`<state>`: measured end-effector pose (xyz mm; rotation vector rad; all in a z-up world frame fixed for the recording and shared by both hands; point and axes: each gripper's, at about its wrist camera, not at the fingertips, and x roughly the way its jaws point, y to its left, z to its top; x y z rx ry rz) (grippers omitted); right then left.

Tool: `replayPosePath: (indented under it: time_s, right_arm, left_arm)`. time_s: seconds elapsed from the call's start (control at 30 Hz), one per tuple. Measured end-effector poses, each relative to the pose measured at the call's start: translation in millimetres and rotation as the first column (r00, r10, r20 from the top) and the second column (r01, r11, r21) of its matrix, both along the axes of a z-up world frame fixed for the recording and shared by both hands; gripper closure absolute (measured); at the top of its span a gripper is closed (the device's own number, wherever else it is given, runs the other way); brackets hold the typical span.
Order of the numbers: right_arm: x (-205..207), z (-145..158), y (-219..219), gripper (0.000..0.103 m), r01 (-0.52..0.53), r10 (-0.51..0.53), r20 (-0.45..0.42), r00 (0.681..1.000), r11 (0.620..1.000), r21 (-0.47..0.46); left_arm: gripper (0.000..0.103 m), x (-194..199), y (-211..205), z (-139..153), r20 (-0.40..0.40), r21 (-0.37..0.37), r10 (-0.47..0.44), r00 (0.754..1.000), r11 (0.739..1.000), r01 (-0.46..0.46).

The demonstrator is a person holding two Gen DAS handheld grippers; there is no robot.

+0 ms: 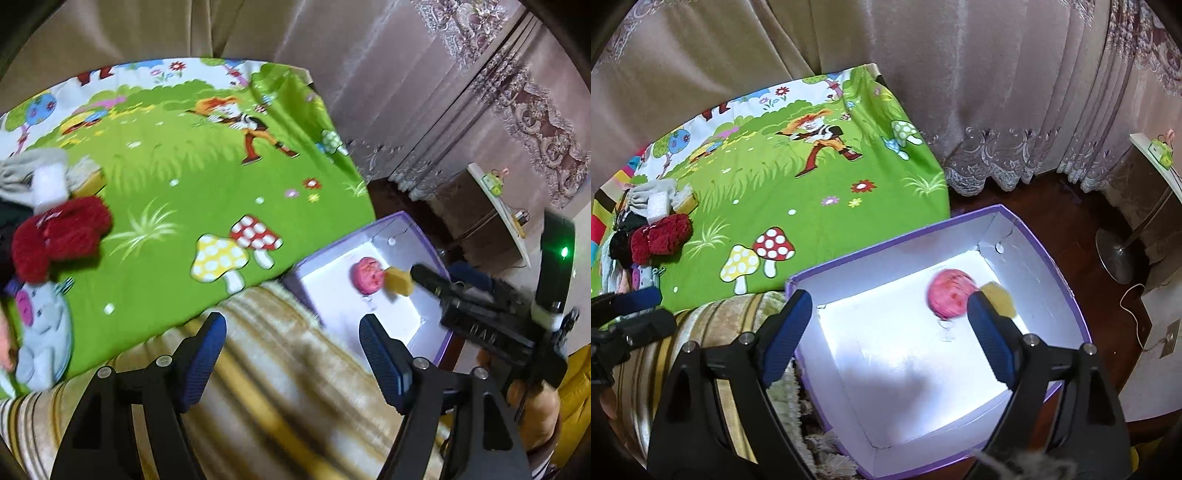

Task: Organize soft objects
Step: 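Move both tools back over the pile of soft items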

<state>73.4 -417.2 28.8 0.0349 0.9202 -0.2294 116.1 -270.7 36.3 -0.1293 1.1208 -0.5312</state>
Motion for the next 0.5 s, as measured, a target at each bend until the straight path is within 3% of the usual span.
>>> replayPosePath:
  time_s: [0.13,0.23,0.37,0.5]
  right_arm:
    - [0,10,23,0.011,-0.058,0.06,0.03,0.998,0.997,-0.048]
    - [-1,17,46,0.008,-0.136,0.141,0.06,0.988,0.988,-0.079]
    - [1,21,74,0.007,-0.222,0.229,0.07,0.971,0.971,-0.091]
    - [3,25,94,0.007,-0.278,0.28,0.081,0.957,0.96,-0.03]
  left_arm:
    - [0.028,-14,16,1,0.017,0.076,0.011,1.0,0.997,-0.012]
    - [0.028,-23,30,4,0.039,0.089,0.009,0.999,0.996,-0.012]
    - [0.028,-26,56,6,0.022,0.044,0.053,0.998,0.998,-0.054]
    - [0.028,-27,87,5,0.021,0.034,0.135,0.991,0.99,-0.136]
